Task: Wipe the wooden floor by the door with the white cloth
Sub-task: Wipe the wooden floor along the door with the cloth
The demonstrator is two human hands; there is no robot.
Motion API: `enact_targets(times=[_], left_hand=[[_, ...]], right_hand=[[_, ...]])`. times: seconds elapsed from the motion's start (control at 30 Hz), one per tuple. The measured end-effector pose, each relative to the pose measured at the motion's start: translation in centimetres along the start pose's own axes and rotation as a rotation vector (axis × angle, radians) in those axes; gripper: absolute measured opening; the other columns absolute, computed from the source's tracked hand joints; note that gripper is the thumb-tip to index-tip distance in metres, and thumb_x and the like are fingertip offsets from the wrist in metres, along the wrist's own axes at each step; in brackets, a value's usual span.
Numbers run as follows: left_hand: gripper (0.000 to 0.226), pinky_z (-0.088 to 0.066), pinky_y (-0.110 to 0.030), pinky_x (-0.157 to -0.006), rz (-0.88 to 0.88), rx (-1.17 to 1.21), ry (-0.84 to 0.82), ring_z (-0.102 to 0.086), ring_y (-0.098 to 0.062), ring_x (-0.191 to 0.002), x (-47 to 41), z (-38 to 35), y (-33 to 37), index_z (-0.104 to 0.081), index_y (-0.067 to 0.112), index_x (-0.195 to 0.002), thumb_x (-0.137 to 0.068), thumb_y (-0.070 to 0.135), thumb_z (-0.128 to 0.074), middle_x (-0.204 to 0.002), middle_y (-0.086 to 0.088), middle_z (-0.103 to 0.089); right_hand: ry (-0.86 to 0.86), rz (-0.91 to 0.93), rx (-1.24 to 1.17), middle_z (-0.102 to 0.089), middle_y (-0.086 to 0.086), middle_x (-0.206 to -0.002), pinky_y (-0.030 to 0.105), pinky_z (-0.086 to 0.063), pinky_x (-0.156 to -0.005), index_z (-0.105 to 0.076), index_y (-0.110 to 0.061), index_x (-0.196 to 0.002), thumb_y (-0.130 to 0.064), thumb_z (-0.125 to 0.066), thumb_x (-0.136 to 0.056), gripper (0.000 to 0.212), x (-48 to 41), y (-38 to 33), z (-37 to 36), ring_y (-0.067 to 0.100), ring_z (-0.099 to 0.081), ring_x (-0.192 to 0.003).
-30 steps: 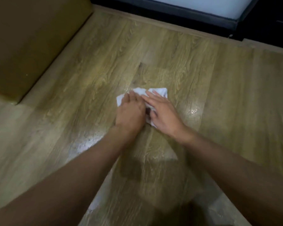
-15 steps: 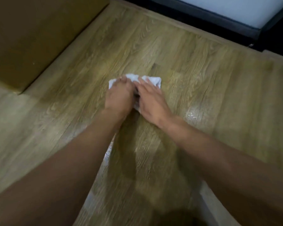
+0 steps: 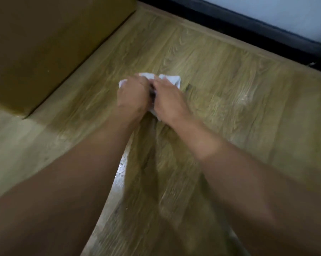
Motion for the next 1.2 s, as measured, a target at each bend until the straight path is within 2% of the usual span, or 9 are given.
enact_targets(times=[0.1, 0.17, 0.27, 0.4, 0.57, 0.73, 0.83, 0.97, 1.2], left_hand=[[0.046, -0.036, -0.039, -0.101, -0.086, 0.03, 0.044, -0.046, -0.032, -0.124, 4.2, -3.2, 1.5, -0.053, 0.002, -0.124, -0.083, 0.022, -0.058, -0.133, -0.017, -0.051], [0.051, -0.029, -0.04, -0.107, -0.149, -0.048, 0.073, -0.042, -0.032, -0.127, 4.4, -4.2, 2.3, -0.051, 0.001, -0.127, -0.083, 0.026, -0.058, -0.135, -0.018, -0.048], [0.039, -0.031, -0.04, -0.1, -0.199, -0.154, 0.07, -0.045, -0.033, -0.119, -0.4, -3.7, 3.6, -0.051, 0.004, -0.125, -0.088, 0.016, -0.051, -0.129, -0.018, -0.049], [0.032, -0.04, -0.043, -0.094, -0.127, -0.133, -0.032, -0.051, -0.035, -0.118, -8.3, -1.9, 6.0, -0.055, 0.002, -0.12, -0.091, 0.008, -0.045, -0.127, -0.02, -0.053], [0.045, -0.042, -0.04, -0.09, -0.35, -0.186, -0.049, -0.052, -0.034, -0.116, -5.0, -2.4, 7.9, -0.049, 0.002, -0.128, -0.09, 0.025, -0.053, -0.128, -0.02, -0.052], [0.063, -0.008, -0.045, -0.117, -0.424, -0.247, -0.208, -0.011, -0.038, -0.144, 2.5, -5.0, 11.8, -0.012, -0.003, -0.148, -0.099, 0.03, -0.034, -0.155, -0.024, -0.011], [0.057, -0.02, -0.044, -0.113, -0.423, -0.283, -0.072, -0.024, -0.037, -0.139, -1.5, -5.2, 13.1, -0.022, -0.003, -0.145, -0.096, 0.019, -0.04, -0.15, -0.024, -0.023], [0.051, -0.035, -0.044, -0.102, -0.291, -0.244, -0.194, -0.038, -0.034, -0.131, -4.8, -4.0, 16.3, -0.036, 0.003, -0.14, -0.094, 0.021, -0.05, -0.142, -0.02, -0.038], [0.06, -0.015, -0.046, -0.115, -0.575, -0.356, -0.164, -0.012, -0.037, -0.144, 5.0, -6.8, 18.8, -0.002, -0.002, -0.149, -0.101, 0.024, -0.026, -0.157, -0.021, -0.005]], right_hand=[[-0.004, 0.003, -0.011, -0.042, 0.008, -0.148, 0.044, -0.025, -0.116, -0.047, -0.011, -0.138, -0.036, -0.025, -0.078, 0.069, 5.9, 1.8, 0.6, 0.024, -0.03, -0.142], [-0.009, 0.04, -0.027, -0.04, 0.007, -0.149, 0.043, -0.025, -0.116, -0.044, -0.012, -0.141, -0.023, -0.035, -0.089, 0.054, 7.8, 2.9, 1.6, 0.023, -0.029, -0.143], [-0.005, 0.068, 0.006, -0.045, 0.015, -0.145, 0.038, -0.028, -0.114, -0.048, -0.006, -0.138, -0.008, -0.048, -0.09, 0.048, 2.5, 4.8, 3.4, 0.03, -0.038, -0.137], [-0.068, -0.142, -0.075, -0.06, 0.012, -0.124, 0.043, -0.046, -0.101, -0.064, -0.015, -0.118, -0.029, -0.041, -0.085, 0.043, -5.6, 7.0, 4.7, 0.025, -0.059, -0.112], [-0.017, -0.054, 0.119, -0.033, 0.015, -0.152, 0.037, -0.018, -0.117, -0.036, -0.004, -0.144, -0.009, -0.038, -0.097, 0.047, 1.7, 8.3, 6.1, 0.03, -0.027, -0.143], [-0.136, 0.105, 0.235, -0.046, 0.019, -0.143, 0.042, -0.031, -0.112, -0.044, 0.0, -0.138, -0.024, -0.035, -0.093, 0.052, 10.4, 12.3, 7.4, 0.034, -0.039, -0.135], [-0.105, 0.064, 0.207, -0.033, 0.013, -0.152, 0.04, -0.019, -0.118, -0.035, -0.005, -0.144, -0.025, -0.035, -0.097, 0.052, 5.9, 13.7, 9.1, 0.026, -0.025, -0.144], [-0.018, -0.066, 0.13, -0.041, 0.015, -0.147, 0.031, -0.021, -0.115, -0.041, -0.004, -0.141, -0.01, -0.055, -0.088, 0.055, 1.2, 15.0, 10.5, 0.028, -0.032, -0.14], [-0.048, 0.093, 0.299, -0.047, 0.017, -0.142, 0.036, -0.032, -0.11, -0.045, -0.003, -0.138, -0.022, -0.037, -0.094, 0.049, 15.6, 17.7, 11.9, 0.031, -0.042, -0.134]])
Point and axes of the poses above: each hand's wrist, its own x-axis away from the middle knuckle, its own z-axis out of the back of the hand, y = z × x, the point moved 1 cm from there along -x, towards the middle knuckle
